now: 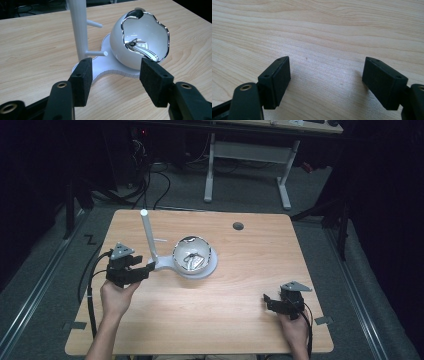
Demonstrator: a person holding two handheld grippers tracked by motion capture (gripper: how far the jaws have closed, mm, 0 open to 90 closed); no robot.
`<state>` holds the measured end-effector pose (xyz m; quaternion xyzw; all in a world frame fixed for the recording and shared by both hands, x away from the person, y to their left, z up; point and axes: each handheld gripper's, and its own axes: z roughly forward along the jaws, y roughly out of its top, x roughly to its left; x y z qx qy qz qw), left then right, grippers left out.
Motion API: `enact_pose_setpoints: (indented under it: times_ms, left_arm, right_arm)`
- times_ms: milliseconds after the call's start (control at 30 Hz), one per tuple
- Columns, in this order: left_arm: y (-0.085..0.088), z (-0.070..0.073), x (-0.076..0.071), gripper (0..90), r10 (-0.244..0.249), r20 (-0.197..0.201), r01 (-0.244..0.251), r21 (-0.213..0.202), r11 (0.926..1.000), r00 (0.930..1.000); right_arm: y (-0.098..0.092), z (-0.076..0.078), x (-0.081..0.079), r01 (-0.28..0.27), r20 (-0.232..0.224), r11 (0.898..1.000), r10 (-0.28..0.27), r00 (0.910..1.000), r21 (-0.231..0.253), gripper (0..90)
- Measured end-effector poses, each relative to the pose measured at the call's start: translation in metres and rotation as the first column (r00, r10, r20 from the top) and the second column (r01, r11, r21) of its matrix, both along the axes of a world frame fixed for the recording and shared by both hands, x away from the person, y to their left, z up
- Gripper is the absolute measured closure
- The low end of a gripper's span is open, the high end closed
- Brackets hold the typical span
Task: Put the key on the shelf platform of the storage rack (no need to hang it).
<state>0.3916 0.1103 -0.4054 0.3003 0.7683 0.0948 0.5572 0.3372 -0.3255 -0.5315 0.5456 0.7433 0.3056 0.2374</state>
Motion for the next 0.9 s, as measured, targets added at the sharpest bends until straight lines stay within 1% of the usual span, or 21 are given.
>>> enact_pose_setpoints:
  times_ms: [33,67,100,167,200,267,300,333,400,433,533,633,700,800,900]
  left_arm:
    - [0.002,0.000,-0.001,44.1,0.005,-0.001,-0.005,-0.004,1.0000,1.0000]
    - [0.004,-0.001,-0.001,44.1,-0.003,0.007,0.003,0.002,1.0000,1.0000]
    - [0.005,-0.001,-0.001,44.1,0.008,0.000,-0.008,-0.008,0.9999,1.0000]
    - [0.008,-0.002,-0.002,44.1,0.011,0.003,-0.011,-0.011,0.9999,0.9999]
    - [0.008,-0.001,-0.002,44.1,0.022,-0.003,-0.022,-0.022,0.9995,0.9998]
    - [0.011,-0.002,-0.003,44.1,0.019,0.000,-0.019,-0.022,0.9996,0.9998]
    - [0.011,-0.002,-0.004,44.1,0.027,-0.006,-0.027,-0.026,0.9993,0.9996]
    - [0.013,-0.003,-0.004,44.2,0.022,0.001,-0.022,-0.018,0.9996,0.9998]
    - [0.015,-0.003,-0.005,44.2,0.030,-0.002,-0.030,-0.030,0.9991,0.9995]
    - [0.016,-0.003,-0.006,44.2,0.028,0.001,-0.027,-0.028,0.9992,0.9996]
    - [0.019,-0.003,-0.006,44.2,0.039,-0.006,-0.040,-0.037,0.9985,0.9992]
    - [0.023,-0.005,-0.007,44.2,0.041,-0.001,-0.041,-0.030,0.9987,0.9992]
    - [0.024,-0.006,-0.008,44.2,0.053,-0.009,-0.054,-0.033,0.9980,0.9985]
    - [0.027,-0.008,-0.010,44.2,0.050,0.001,-0.050,-0.022,0.9985,0.9988]
    - [0.028,-0.009,-0.011,44.2,0.063,-0.010,-0.064,-0.030,0.9975,0.9979]
  right_arm:
    - [0.000,0.000,0.000,-0.001,0.001,1.000,0.001,1.0000,0.000,23.0]
    - [0.000,0.000,0.000,0.000,0.000,1.000,0.000,1.0000,0.000,23.0]
    - [0.000,0.000,0.000,-0.001,0.001,1.000,0.001,1.0000,0.000,23.0]
    - [0.000,0.000,0.000,-0.001,0.001,1.000,0.001,1.0000,0.000,23.0]
    - [0.000,0.000,0.000,-0.001,0.001,1.000,0.001,1.0000,0.000,23.0]
    - [0.000,0.000,0.000,-0.001,0.001,1.000,0.001,1.0000,0.000,23.0]
    - [0.000,0.000,0.000,0.000,0.000,1.000,0.000,1.0000,0.000,23.0]
    - [0.000,0.000,0.000,0.001,0.000,1.000,-0.001,1.0000,0.000,23.0]
    - [0.000,0.000,0.000,0.001,0.000,1.000,-0.001,1.0000,0.000,23.0]
    - [0.000,0.000,0.000,-0.001,0.001,1.000,0.001,1.0000,0.000,23.0]
    - [0.000,0.000,0.000,0.001,0.000,1.000,-0.001,1.0000,0.000,23.0]
    - [0.000,0.000,0.000,0.000,0.000,1.000,0.000,1.0000,0.000,23.0]
    - [0.000,0.000,0.000,0.000,0.000,1.000,0.000,1.0000,0.000,23.0]
    - [0.000,0.000,0.000,0.001,0.000,1.000,-0.001,1.0000,0.000,23.0]
    - [0.000,0.000,0.000,0.001,0.000,1.000,-0.001,1.0000,0.000,23.0]
